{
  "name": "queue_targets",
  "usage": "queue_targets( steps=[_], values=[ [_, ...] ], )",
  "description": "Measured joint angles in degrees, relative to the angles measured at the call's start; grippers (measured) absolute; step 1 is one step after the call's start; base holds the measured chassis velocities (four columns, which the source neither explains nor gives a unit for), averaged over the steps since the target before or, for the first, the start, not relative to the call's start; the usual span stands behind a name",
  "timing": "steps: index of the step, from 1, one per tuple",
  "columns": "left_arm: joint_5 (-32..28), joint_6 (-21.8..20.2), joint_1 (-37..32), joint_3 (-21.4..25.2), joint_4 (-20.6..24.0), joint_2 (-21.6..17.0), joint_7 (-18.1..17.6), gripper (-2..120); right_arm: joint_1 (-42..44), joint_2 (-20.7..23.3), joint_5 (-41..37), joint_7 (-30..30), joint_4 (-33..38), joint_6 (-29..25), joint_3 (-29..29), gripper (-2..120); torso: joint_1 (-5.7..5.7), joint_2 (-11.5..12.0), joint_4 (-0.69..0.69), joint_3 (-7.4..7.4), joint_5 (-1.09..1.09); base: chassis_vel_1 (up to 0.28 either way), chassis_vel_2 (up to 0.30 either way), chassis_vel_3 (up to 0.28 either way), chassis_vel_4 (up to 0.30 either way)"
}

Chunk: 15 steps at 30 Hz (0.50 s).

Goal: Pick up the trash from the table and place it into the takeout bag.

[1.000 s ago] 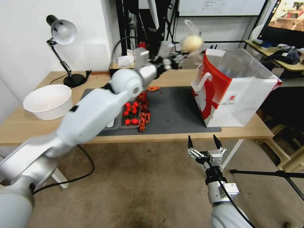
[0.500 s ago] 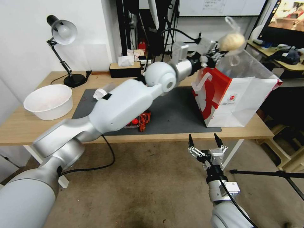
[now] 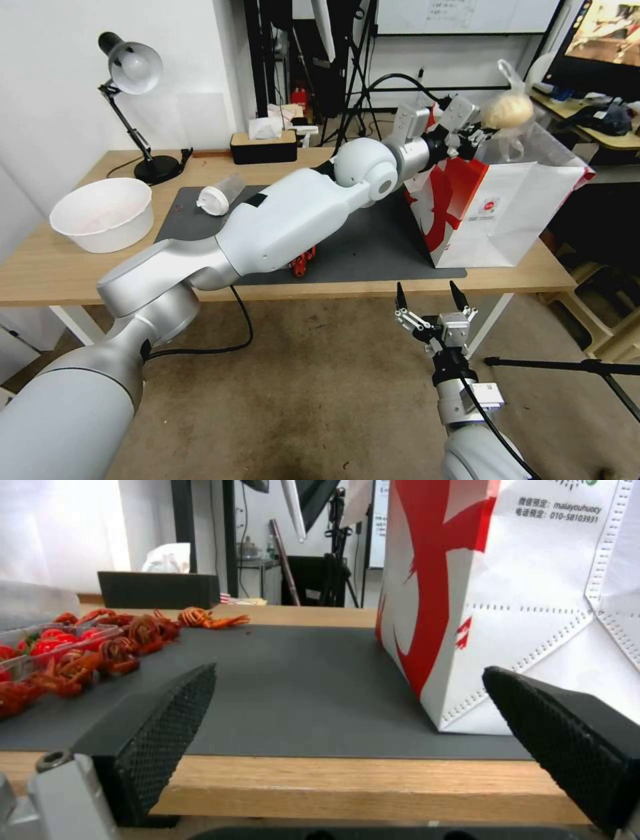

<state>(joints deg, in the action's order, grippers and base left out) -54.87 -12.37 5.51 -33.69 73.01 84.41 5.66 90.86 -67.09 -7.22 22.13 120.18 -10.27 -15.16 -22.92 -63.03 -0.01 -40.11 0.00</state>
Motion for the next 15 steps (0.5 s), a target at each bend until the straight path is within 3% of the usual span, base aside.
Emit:
queue_targets(
  steps=[4, 6, 15],
  values=[
    [0.19, -0.18, 0.01, -0.19, -0.41, 0.85, -1.1, 7, 0.19, -0.15, 0.05, -0.01, 0.01, -0.09, -0.01, 100, 0.0, 0.0, 0.01, 0.0, 0.0, 0.0, 0.0, 0.0, 0.0],
    [0.21, -0.25, 0.21, -0.28, -0.39, 0.97, -1.4, 18, 0.26, -0.17, 0.06, -0.01, 0.09, -0.12, -0.1, 100, 0.0, 0.0, 0.01, 0.0, 0.0, 0.0, 0.0, 0.0, 0.0],
    [0.2, -0.41, 0.51, -0.33, 0.01, 0.57, -1.77, 48, 0.24, -0.16, 0.08, -0.01, 0.34, -0.14, -0.18, 100, 0.0, 0.0, 0.0, 0.0, 0.0, 0.0, 0.0, 0.0, 0.0]
  ],
)
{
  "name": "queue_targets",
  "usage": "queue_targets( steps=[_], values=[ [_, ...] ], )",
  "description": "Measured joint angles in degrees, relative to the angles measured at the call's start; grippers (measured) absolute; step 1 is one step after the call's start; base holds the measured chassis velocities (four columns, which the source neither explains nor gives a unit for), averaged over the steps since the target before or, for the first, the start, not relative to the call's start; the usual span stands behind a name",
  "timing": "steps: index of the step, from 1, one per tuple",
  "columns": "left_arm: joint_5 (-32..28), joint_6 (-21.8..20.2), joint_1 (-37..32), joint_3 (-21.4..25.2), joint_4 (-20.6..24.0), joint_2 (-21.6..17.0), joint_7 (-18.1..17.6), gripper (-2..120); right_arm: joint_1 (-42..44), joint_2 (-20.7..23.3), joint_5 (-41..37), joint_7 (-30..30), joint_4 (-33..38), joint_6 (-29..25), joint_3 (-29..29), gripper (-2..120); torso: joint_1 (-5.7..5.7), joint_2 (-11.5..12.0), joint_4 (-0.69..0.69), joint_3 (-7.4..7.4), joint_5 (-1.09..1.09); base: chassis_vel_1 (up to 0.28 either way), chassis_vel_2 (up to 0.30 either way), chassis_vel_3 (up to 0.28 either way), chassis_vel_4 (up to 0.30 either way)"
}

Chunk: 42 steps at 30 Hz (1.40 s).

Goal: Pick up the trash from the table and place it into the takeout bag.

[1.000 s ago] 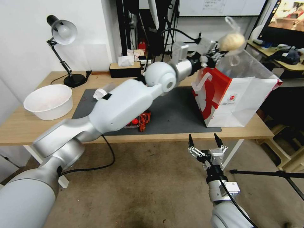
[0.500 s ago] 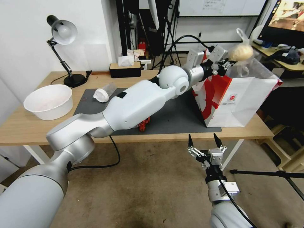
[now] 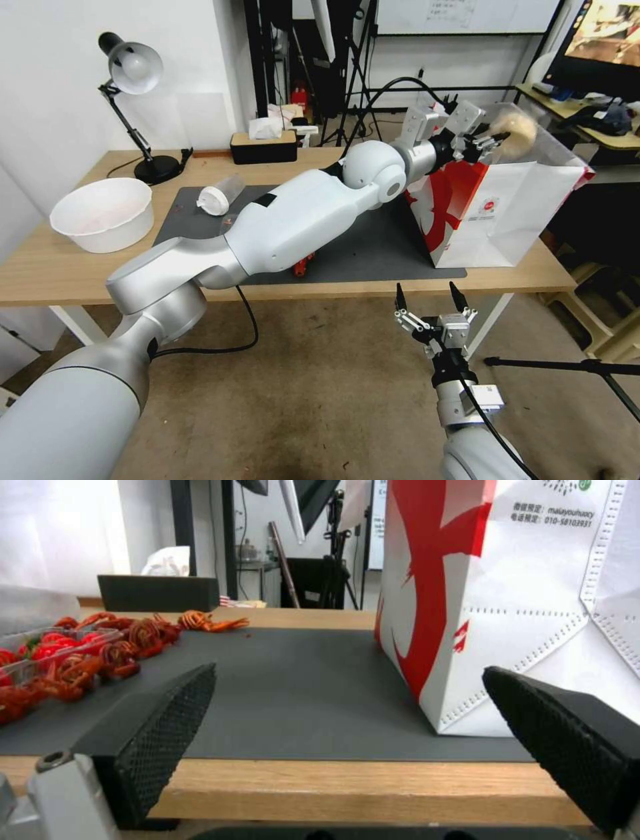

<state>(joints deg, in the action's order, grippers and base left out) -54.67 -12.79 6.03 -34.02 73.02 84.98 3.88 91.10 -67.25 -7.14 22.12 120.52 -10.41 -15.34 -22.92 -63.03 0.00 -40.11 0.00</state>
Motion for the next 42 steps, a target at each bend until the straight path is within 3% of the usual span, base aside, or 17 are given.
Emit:
queue_targets(
  steps=[2, 10, 15, 29, 34, 42],
  values=[
    [0.0, -0.01, 0.0, 0.38, 0.23, -0.24, -0.09, 60, -0.01, 0.05, 0.0, 0.0, 0.15, 0.0, -0.05, 100, 0.0, 0.0, 0.0, 0.0, 0.0, 0.0, 0.0, 0.0, 0.0],
    [-0.09, -0.01, -0.31, 2.97, 1.76, -1.08, -1.12, 83, 0.0, 0.14, -0.02, 0.02, 0.26, 0.01, -0.16, 100, 0.0, 0.0, 0.01, 0.0, 0.0, 0.0, 0.0, 0.0, 0.0],
    [-0.69, 0.0, -0.9, 6.36, 4.26, -3.68, -2.15, 99, -0.02, 0.3, -0.12, 0.06, 0.36, 0.06, -0.34, 100, 0.0, 0.0, 0.01, 0.0, 0.0, 0.0, 0.0, 0.0, 0.0],
    [-0.29, -0.97, -9.61, 16.76, 11.37, -17.15, -4.51, 100, 0.05, 0.77, -0.24, 0.08, 0.61, 0.45, -0.56, 100, 0.0, 0.0, 0.0, 0.0, -0.02, 0.0, 0.0, 0.0, 0.0],
    [0.06, -0.96, -12.6, 18.71, 13.15, -20.1, -4.51, 100, 0.12, 1.05, -0.24, 0.1, 0.67, 0.51, -0.53, 100, 0.0, 0.0, 0.0, 0.0, -0.01, 0.0, 0.0, 0.0, 0.0],
    [1.68, -0.88, -22.41, 25.16, 19.42, -26.04, -4.56, 100, 0.06, 1.3, -0.25, 0.14, 0.5, 0.55, -0.16, 100, 0.0, 0.0, 0.01, 0.0, -0.01, 0.0, 0.0, 0.0, 0.0]
  ],
)
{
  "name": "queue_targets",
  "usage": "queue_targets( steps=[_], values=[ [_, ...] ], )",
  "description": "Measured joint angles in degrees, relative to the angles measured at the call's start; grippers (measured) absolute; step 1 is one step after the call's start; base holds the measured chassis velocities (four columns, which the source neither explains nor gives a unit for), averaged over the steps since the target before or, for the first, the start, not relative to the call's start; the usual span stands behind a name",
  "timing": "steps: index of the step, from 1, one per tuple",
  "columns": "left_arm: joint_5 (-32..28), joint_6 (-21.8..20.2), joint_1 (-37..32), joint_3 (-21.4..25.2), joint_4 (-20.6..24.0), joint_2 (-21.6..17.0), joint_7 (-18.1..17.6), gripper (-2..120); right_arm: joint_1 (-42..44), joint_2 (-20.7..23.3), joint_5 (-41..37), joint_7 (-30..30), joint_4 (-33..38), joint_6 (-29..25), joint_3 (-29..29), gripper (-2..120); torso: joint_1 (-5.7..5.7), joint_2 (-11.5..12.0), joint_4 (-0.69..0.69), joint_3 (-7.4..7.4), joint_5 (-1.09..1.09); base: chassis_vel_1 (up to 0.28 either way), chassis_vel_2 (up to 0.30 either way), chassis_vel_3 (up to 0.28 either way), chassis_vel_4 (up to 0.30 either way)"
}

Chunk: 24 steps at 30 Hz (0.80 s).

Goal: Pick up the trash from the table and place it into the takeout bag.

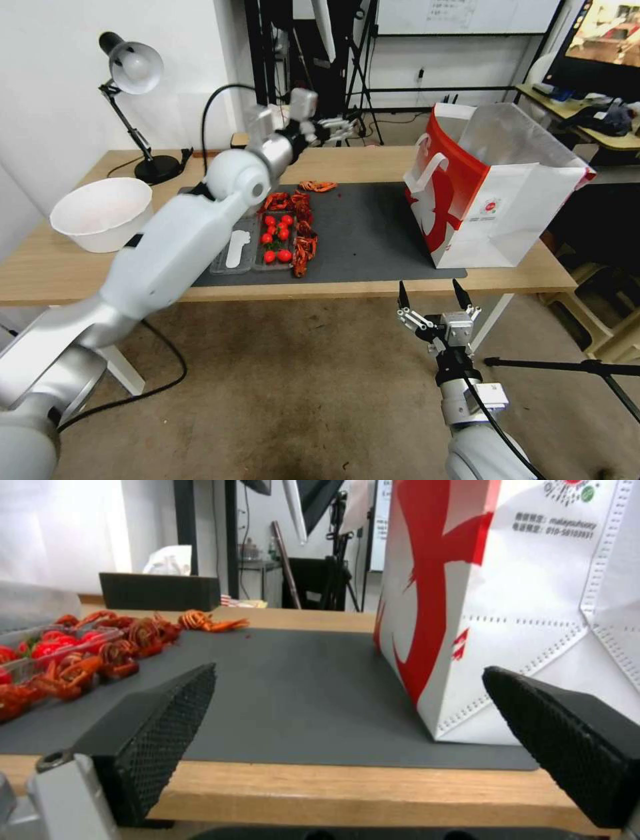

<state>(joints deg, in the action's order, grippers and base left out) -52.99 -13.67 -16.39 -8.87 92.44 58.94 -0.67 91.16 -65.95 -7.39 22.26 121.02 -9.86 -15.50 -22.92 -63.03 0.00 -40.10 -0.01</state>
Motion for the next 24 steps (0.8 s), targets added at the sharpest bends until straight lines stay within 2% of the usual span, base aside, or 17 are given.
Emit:
queue_targets(
  steps=[6, 9, 10, 13, 14, 16, 22, 24],
  values=[
    [1.4, 0.55, -5.42, 3.99, 3.47, -3.28, 0.02, 100, -0.24, 0.05, 0.0, 0.0, -0.41, 0.0, 0.14, 100, 0.0, 0.0, -0.01, 0.0, 0.01, 0.0, 0.0, 0.0, 0.0],
    [3.22, 1.74, -12.15, 9.29, 7.33, -6.72, 0.27, 100, -0.53, 0.05, 0.0, -0.03, -0.62, -0.03, 0.42, 100, 0.0, 0.0, -0.01, 0.0, 0.0, 0.0, 0.0, 0.0, 0.0],
    [3.22, 1.74, -12.15, 9.29, 7.33, -6.72, 0.27, 100, -0.53, 0.05, 0.0, -0.03, -0.62, -0.03, 0.42, 100, 0.0, 0.0, -0.01, 0.0, 0.0, 0.0, 0.0, 0.0, 0.0],
    [5.16, 2.81, -17.89, 13.66, 10.68, -8.73, 0.25, 100, -0.65, -0.06, 0.01, -0.03, -0.88, -0.07, 0.78, 100, 0.0, 0.0, -0.01, 0.0, 0.02, 0.0, 0.0, 0.0, 0.0],
    [5.16, 2.81, -17.89, 13.66, 10.68, -8.73, 0.25, 100, -0.65, -0.06, 0.01, -0.03, -0.88, -0.07, 0.78, 100, 0.0, 0.0, -0.01, 0.0, 0.02, 0.0, 0.0, 0.0, 0.0],
    [8.15, 4.64, -23.12, 17.01, 13.46, -9.96, -0.43, 100, -0.68, -0.2, 0.08, -0.03, -1.21, -0.18, 1.04, 100, 0.0, 0.0, -0.01, 0.01, 0.01, 0.0, 0.0, 0.0, 0.0],
    [11.9, 7.1, -30.79, 21.92, 16.59, -10.47, -0.82, 100, -0.66, -0.35, 0.17, -0.03, -1.54, -0.33, 1.37, 100, 0.01, 0.0, 0.0, 0.01, 0.01, 0.0, 0.0, 0.0, 0.0],
    [13.25, 7.99, -35.66, 24.92, 18.09, -10.32, -0.85, 100, -0.64, -0.35, 0.19, -0.03, -1.7, -0.42, 1.42, 100, 0.01, 0.0, 0.0, 0.0, 0.01, 0.0, 0.0, 0.0, 0.0]
  ],
)
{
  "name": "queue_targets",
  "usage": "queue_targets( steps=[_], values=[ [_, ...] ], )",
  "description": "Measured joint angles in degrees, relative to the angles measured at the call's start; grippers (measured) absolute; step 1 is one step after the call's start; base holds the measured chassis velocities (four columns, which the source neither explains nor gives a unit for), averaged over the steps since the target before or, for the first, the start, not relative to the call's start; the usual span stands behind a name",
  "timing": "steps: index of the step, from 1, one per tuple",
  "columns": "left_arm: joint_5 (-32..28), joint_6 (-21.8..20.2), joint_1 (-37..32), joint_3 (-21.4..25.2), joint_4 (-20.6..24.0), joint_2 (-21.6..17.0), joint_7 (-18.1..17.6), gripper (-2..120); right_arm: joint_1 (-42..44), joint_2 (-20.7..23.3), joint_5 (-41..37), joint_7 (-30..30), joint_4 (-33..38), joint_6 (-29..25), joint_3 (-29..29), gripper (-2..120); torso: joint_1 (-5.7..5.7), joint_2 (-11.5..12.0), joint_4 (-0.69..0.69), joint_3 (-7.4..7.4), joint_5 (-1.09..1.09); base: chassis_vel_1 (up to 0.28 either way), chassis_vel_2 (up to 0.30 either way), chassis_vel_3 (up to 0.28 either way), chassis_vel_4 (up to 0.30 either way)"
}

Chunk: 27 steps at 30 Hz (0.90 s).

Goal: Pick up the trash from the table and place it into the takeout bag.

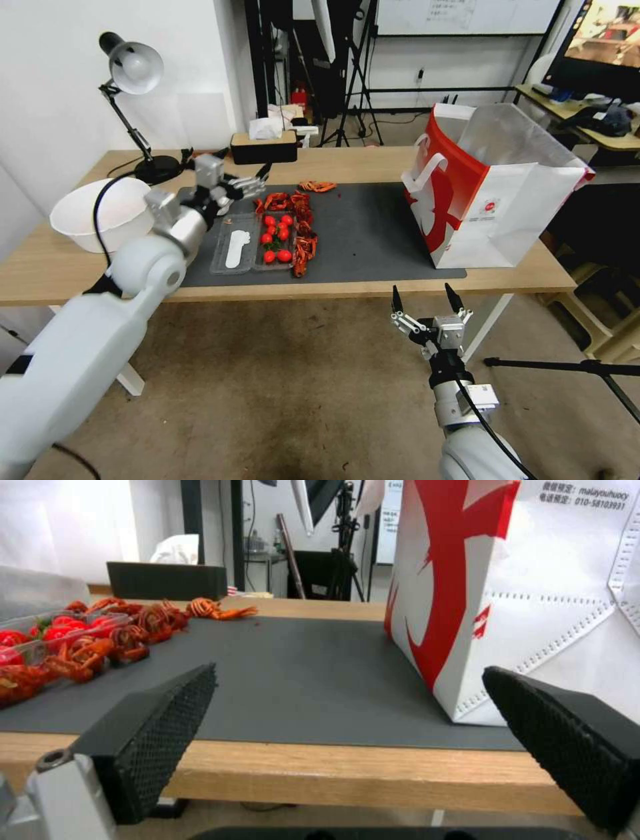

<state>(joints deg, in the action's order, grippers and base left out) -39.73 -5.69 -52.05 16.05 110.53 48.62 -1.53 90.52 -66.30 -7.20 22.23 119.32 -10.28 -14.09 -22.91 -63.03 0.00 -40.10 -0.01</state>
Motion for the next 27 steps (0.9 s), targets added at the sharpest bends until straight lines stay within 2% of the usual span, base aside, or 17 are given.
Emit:
queue_targets(
  steps=[5, 10, 11, 15, 23, 27],
  values=[
    [2.21, 1.21, -7.62, 4.62, 1.75, 1.01, -0.02, 100, -0.21, 0.11, 0.0, 0.0, -0.29, -0.07, 0.16, 100, 0.0, 0.0, -0.01, 0.0, 0.0, 0.0, 0.0, 0.0, 0.0],
    [5.46, 3.67, -16.2, 11.62, 3.14, 4.04, 0.06, 100, -0.47, 0.15, 0.02, 0.02, -0.67, -0.24, 0.76, 100, 0.0, 0.0, -0.01, 0.0, 0.01, 0.0, 0.0, 0.0, 0.0],
    [5.46, 3.67, -16.2, 11.62, 3.14, 4.04, 0.06, 100, -0.47, 0.15, 0.02, 0.02, -0.67, -0.24, 0.76, 100, 0.0, 0.0, -0.01, 0.0, 0.01, 0.0, 0.0, 0.0, 0.0],
    [7.65, 6.31, -21.6, 16.42, 3.25, 6.47, 0.22, 100, -0.59, 0.15, 0.09, 0.03, -0.92, -0.75, 1.11, 100, 0.0, 0.0, 0.0, 0.0, 0.0, 0.0, 0.0, 0.0, 0.0],
    [10.54, 9.53, -27.37, 20.66, 2.57, 10.36, 0.26, 100, -0.6, 0.04, 0.14, 0.04, -1.07, -1.0, 1.24, 100, 0.0, 0.01, 0.0, 0.0, 0.01, 0.0, 0.0, 0.0, 0.0],
    [13.83, 12.26, -31.94, 22.83, 1.84, 13.04, 0.3, 100, -0.72, 0.07, 0.14, 0.15, -1.16, -1.07, 1.18, 100, 0.0, 0.01, -0.02, 0.0, 0.0, 0.0, 0.0, 0.0, 0.0]
  ],
)
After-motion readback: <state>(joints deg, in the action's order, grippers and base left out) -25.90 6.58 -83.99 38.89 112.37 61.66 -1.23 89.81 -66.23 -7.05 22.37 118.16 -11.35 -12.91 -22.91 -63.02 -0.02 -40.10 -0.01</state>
